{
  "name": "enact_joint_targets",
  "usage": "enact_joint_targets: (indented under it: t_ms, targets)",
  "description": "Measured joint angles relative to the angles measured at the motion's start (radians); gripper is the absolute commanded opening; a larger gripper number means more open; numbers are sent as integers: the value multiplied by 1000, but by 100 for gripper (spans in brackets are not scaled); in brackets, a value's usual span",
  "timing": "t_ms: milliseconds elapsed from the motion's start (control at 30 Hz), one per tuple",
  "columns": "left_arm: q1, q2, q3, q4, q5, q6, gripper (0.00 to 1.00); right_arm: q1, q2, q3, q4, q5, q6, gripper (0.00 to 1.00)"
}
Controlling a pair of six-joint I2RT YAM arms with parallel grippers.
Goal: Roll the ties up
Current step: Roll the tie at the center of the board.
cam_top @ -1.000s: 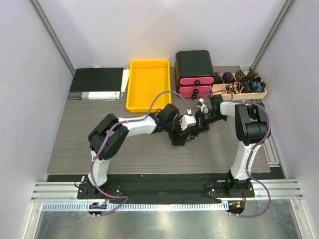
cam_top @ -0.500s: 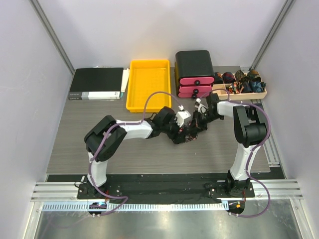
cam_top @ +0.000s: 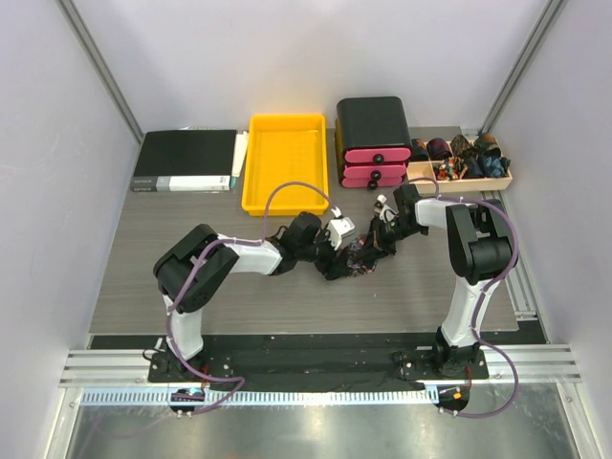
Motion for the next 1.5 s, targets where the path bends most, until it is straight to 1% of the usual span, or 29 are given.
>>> enact_joint_targets:
  t_ms: [200,367,500,667,767,833,900,1000,1033,1100,1133,1200,1233,1267,1300,1367,1500]
  targets:
    - [2,19,85,-134,11,89,50,-5,-3,-24,33,-15,40,1]
    - [1,24,147,-262,15,145,49,-4,-17,-63,93,-29,81,1]
    - [-2,34,186,-330,14,159,49,-2,-18,-72,113,-37,98,1]
    - [-14,56,248,-417,-8,177,53,-2,-20,-80,127,-42,115,1]
    - [-18,64,270,-448,-16,178,55,-2,-22,-86,138,-44,120,1]
    - [-18,65,272,-448,-16,177,54,-2,-22,-88,142,-45,123,1]
    - [-18,66,270,-442,-14,168,49,-2,-22,-93,150,-50,128,1]
    - [-17,69,265,-420,-10,146,38,-2,-22,-93,153,-52,134,1]
    - [-17,69,263,-416,-8,142,31,-2,-22,-93,153,-52,135,2]
    - [-16,71,263,-414,-8,142,27,-2,-22,-93,153,-54,135,7]
    - [-16,71,264,-417,-9,144,22,-2,-22,-93,153,-55,135,11]
    - [-16,73,274,-433,-12,154,20,-3,-22,-92,152,-56,133,17]
    - [-17,74,276,-441,-15,163,18,-3,-24,-90,150,-57,129,19]
    - [-18,74,281,-454,-19,175,17,-3,-26,-89,146,-58,121,20]
    - [-21,75,286,-466,-24,185,17,-2,-27,-86,143,-58,112,25]
    - [-26,78,301,-494,-36,207,15,-2,-30,-77,126,-58,89,28]
    - [-34,90,335,-550,-59,234,14,-6,-32,-46,66,-52,23,39]
